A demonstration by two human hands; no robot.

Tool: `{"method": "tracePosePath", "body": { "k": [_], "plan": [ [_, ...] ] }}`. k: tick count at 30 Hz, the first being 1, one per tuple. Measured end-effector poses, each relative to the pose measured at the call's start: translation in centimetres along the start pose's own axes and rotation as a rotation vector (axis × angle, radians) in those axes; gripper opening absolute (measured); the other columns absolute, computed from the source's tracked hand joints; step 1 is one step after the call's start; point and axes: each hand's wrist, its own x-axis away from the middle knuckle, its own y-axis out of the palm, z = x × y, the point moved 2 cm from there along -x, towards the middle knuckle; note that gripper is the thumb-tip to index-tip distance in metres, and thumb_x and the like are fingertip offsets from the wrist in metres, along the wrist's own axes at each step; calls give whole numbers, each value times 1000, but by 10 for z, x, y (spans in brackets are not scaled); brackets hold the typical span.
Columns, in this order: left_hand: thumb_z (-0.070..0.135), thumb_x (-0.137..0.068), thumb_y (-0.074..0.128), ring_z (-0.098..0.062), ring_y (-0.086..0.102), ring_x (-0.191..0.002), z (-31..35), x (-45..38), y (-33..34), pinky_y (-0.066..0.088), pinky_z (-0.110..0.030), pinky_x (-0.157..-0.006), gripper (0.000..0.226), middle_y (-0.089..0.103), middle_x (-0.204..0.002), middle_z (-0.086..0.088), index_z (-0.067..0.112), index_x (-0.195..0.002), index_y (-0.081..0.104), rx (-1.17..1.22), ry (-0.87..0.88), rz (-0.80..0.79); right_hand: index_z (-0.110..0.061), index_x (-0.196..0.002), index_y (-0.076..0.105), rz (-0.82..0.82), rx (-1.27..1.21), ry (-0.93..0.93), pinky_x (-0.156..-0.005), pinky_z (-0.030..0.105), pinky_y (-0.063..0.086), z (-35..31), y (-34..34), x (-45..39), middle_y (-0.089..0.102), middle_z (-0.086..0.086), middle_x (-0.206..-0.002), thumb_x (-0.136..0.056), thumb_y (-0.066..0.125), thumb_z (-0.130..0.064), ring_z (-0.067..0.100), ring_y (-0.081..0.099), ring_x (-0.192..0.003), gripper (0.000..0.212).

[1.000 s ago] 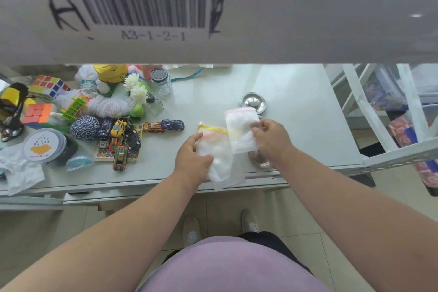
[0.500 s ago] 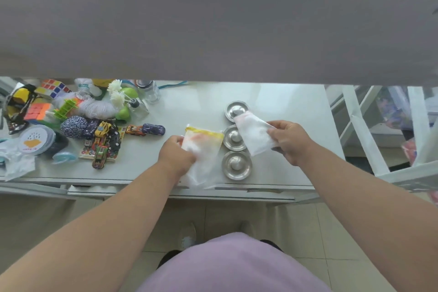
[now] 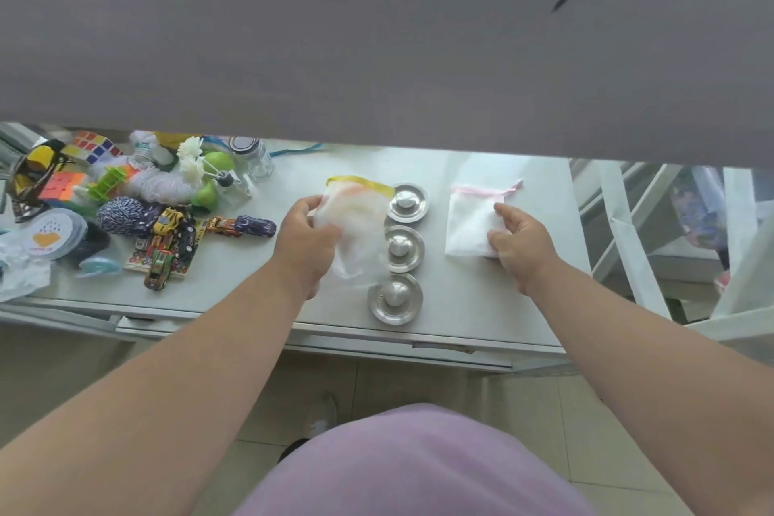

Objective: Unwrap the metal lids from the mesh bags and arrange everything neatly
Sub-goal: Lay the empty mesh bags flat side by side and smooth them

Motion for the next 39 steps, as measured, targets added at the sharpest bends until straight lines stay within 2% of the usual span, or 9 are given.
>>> {"method": "tracePosePath", "body": {
  "k": [4,7,10,12,15,19,23,35,39],
  "plan": [
    [-7,-94,59,-31,74,-97,4,5,18,64,-48,-83,51,76,-116,-11,29,-131,60,84,-70,-98,-21,-153,50,-102,51,4,-95,17,42,-9,7,-8,44,7,-162,-94,55,-1,9,46,-143,63],
    [-5,-94,62,-33,76,-95,6,6,26,66,-50,-83,43,76,-122,-15,25,-126,65,151,-140,-154,-22,-152,51,-35,225,-19,-105,28,41,-17,9,-4,47,9,-158,-96,61,-11,19,46,-145,58],
    [-4,-95,64,-35,76,-95,8,7,36,66,-51,-82,38,75,-126,-16,21,-123,68,210,-195,-231,-24,-137,63,89,510,-97,-107,39,44,-25,18,22,53,9,-140,-96,60,-30,31,52,-131,41],
    [-5,-97,63,-34,76,-93,8,10,44,65,-46,-77,33,75,-124,-17,17,-122,69,224,-205,-291,-25,-103,72,14,392,-34,-95,41,51,-25,34,43,60,2,-110,-96,59,-46,27,58,-109,26],
    [-5,-97,65,-33,77,-90,6,16,56,64,-44,-77,32,77,-117,-18,10,-124,71,208,-215,-373,2,-90,65,-218,-76,135,-81,45,57,-23,60,65,66,8,-86,-85,68,-62,27,62,-80,64],
    [-7,-96,68,-31,78,-86,4,20,66,65,-39,-72,23,78,-111,-19,6,-114,75,196,-204,-438,-2,-90,72,-29,-144,58,-69,40,55,-24,53,67,70,7,-79,-91,74,-30,22,60,-70,29],
    [-12,-94,65,-34,77,-93,7,23,74,66,-39,-70,31,79,-121,-23,3,-119,78,175,-168,-461,-15,-92,80,89,-172,74,-68,42,56,-20,27,59,74,7,-78,-94,72,-23,19,58,-64,12],
    [-5,-90,61,-29,75,-95,9,33,78,68,-47,-85,39,75,-115,-5,22,-113,78,47,-102,-318,-22,-105,72,307,52,49,-60,25,49,-9,-50,2,67,-3,-88,-101,54,-20,16,63,-68,19],
    [-3,-92,60,-31,75,-107,3,36,69,65,-50,-96,39,74,-115,-2,23,-115,78,3,-108,-260,-24,-115,72,345,129,88,-81,35,59,-6,-62,-18,69,-2,-98,-98,49,-19,22,68,-86,29]
  ]
}}
